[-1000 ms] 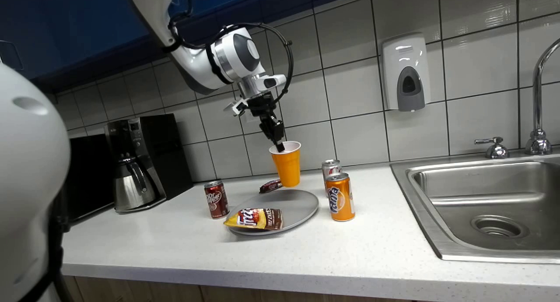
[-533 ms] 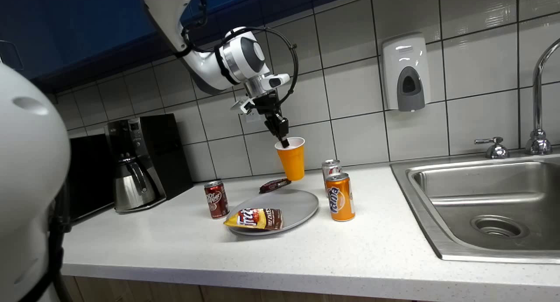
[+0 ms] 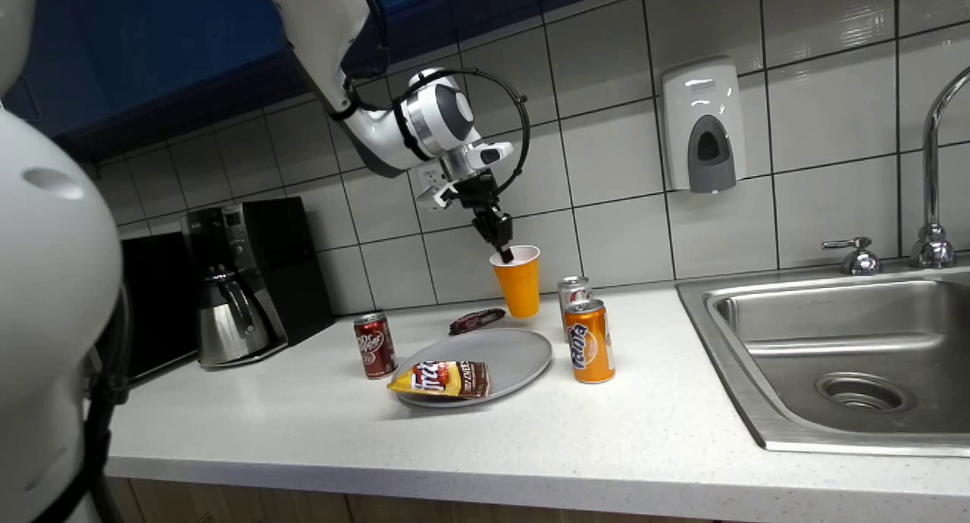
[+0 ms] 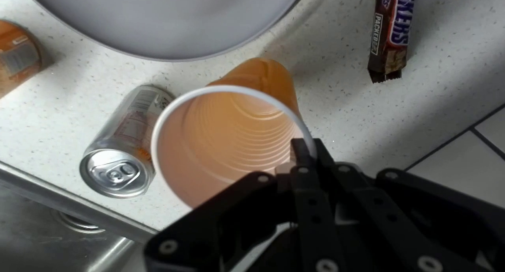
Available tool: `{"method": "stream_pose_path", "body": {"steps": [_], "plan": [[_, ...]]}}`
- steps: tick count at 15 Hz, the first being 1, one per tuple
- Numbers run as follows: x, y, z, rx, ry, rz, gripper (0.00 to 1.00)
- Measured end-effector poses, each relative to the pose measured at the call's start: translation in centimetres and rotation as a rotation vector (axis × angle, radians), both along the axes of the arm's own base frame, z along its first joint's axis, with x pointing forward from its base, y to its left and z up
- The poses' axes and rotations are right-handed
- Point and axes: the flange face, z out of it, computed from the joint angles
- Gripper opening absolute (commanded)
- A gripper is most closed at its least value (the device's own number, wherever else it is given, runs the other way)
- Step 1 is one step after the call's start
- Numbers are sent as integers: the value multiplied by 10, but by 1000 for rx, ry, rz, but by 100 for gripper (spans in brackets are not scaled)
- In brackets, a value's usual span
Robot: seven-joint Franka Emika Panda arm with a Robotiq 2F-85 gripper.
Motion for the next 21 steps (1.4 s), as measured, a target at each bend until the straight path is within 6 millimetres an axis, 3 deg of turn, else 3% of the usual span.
{"method": "stream_pose_path", "body": {"steps": [6, 7, 8, 10, 19, 21], "plan": [[21, -5, -19, -14, 14, -2, 1], [24, -5, -21, -15, 15, -2, 7], [26, -6, -23, -17, 17, -3, 31], [30, -8, -26, -21, 20, -5, 33], [39, -3, -18, -27, 2, 2, 99], [40, 2, -15, -26, -2, 8, 100]]}}
